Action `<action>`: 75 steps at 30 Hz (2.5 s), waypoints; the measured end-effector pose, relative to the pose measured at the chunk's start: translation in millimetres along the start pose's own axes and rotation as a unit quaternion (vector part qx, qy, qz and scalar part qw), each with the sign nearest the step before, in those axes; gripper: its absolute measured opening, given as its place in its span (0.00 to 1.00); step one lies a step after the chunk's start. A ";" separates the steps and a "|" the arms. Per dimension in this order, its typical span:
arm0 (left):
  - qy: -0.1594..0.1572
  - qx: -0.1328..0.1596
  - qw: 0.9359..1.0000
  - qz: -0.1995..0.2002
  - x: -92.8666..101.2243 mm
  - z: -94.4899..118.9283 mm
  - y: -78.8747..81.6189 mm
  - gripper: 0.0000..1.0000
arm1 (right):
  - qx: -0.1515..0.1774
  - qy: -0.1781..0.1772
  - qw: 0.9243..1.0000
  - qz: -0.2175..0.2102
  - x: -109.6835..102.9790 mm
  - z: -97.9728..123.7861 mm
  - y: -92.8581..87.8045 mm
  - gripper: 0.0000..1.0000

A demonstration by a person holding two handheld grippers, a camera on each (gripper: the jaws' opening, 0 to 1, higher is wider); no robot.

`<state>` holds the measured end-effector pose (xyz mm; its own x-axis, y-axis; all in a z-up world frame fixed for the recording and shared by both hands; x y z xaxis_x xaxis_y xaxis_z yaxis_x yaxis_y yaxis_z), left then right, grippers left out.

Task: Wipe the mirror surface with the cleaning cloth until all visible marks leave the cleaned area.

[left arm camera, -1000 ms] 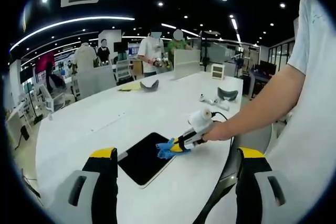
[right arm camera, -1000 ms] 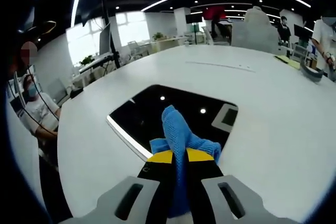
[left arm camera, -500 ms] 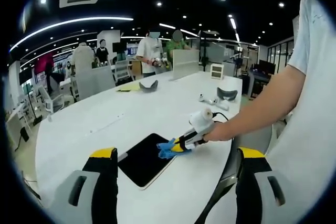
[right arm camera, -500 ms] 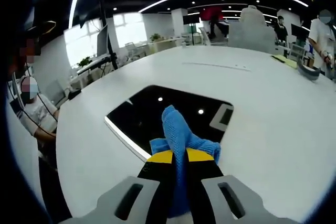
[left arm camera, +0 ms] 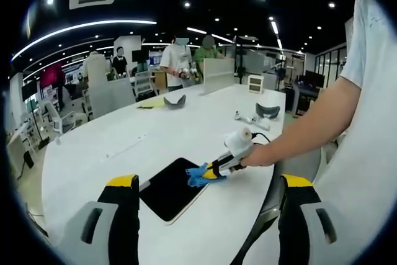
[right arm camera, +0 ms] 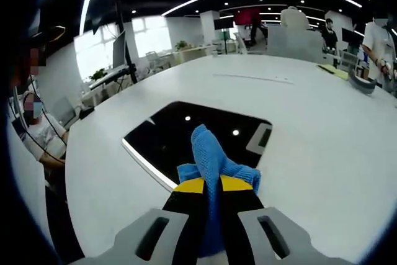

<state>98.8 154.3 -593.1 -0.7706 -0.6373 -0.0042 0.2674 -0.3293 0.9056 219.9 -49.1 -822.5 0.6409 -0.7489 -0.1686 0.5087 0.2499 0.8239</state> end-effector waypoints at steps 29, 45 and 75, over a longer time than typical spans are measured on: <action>-0.001 0.004 1.000 0.003 -16.4 7.5 -2.8 0.93 | 0.018 -0.070 0.997 -0.019 -1.1 -0.5 0.1 0.02; 0.006 0.002 1.000 0.010 -31.5 18.5 -13.1 0.93 | 0.024 -0.080 0.996 -0.041 3.8 -7.8 5.9 0.03; 0.043 0.017 0.998 0.030 -50.0 33.7 -17.6 0.93 | -0.004 -0.080 0.996 -0.026 17.2 -30.4 24.8 0.03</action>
<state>113.0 215.4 -594.5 -0.7005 -0.7135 0.0144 0.2904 -0.2665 0.9191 261.0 -37.1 -821.4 0.5146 -0.8487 -0.1219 0.5433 0.2128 0.8121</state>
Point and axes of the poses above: the point that each gripper's makers call its tool centre point, and the gripper's own axes: z roughly backward along the fingers, x roughly to its right, y roughly out of its top, the point moved 4 cm from there along z, roughly backward along the fingers, and after that the axes turned 5 degrees about y, right-handed, at the moved point
